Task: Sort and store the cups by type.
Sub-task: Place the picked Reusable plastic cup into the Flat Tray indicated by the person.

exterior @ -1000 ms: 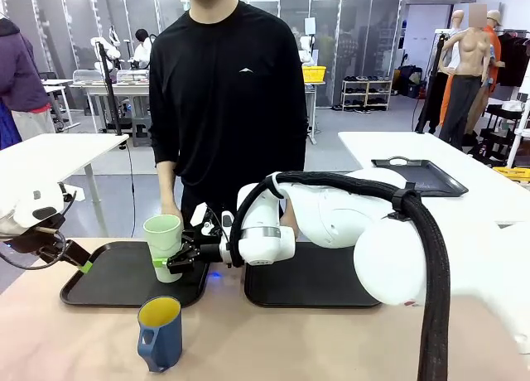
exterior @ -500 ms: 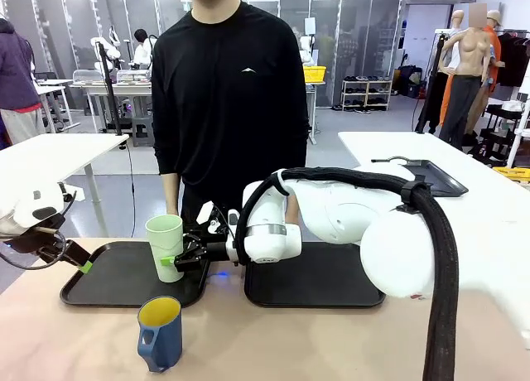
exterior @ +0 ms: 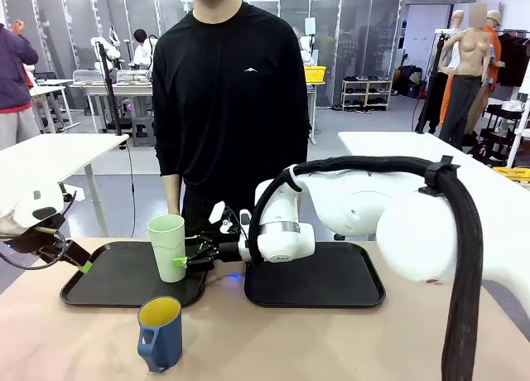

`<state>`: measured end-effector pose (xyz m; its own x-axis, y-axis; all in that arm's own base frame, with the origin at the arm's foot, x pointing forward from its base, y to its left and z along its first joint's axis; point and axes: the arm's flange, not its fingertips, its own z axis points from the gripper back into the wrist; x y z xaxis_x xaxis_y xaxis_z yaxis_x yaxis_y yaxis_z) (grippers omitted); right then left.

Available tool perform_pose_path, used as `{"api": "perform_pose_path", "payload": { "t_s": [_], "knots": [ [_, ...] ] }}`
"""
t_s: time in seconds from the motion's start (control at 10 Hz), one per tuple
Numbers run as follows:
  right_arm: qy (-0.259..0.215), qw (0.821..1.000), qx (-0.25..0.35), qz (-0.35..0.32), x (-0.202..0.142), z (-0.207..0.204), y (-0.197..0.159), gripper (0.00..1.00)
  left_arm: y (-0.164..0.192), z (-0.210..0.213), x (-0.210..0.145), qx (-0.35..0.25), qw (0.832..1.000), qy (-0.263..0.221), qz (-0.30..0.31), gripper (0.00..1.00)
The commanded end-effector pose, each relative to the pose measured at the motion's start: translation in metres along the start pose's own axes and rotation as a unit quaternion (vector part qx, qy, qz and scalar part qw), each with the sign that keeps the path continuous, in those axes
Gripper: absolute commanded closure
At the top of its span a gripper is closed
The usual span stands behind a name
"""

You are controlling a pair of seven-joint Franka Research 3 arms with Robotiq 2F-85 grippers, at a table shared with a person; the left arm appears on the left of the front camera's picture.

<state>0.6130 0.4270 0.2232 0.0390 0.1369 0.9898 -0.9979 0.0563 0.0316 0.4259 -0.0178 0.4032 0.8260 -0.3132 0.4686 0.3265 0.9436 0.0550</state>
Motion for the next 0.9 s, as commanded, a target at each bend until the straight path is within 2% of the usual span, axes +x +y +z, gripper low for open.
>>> {"api": "perform_pose_path", "payload": {
  "t_s": [0.0,0.6,0.7,0.8],
  "knots": [
    [0.004,1.0,0.006,-0.011,0.004,0.027,0.015,0.0,0.001,0.0,-0.001,-0.002,1.0,0.002,0.001,0.0],
    [0.005,1.0,-0.025,0.005,0.006,0.076,0.028,0.0,0.001,0.0,-0.001,-0.002,1.0,0.002,0.001,0.0],
    [0.016,1.0,-0.006,-0.008,0.005,0.058,0.012,0.0,0.001,0.0,-0.001,-0.002,1.0,0.002,0.001,0.0],
    [0.016,1.0,-0.006,-0.008,0.005,0.058,0.012,0.0,0.001,0.0,-0.001,-0.002,1.0,0.002,0.001,0.0]
  ]
}}
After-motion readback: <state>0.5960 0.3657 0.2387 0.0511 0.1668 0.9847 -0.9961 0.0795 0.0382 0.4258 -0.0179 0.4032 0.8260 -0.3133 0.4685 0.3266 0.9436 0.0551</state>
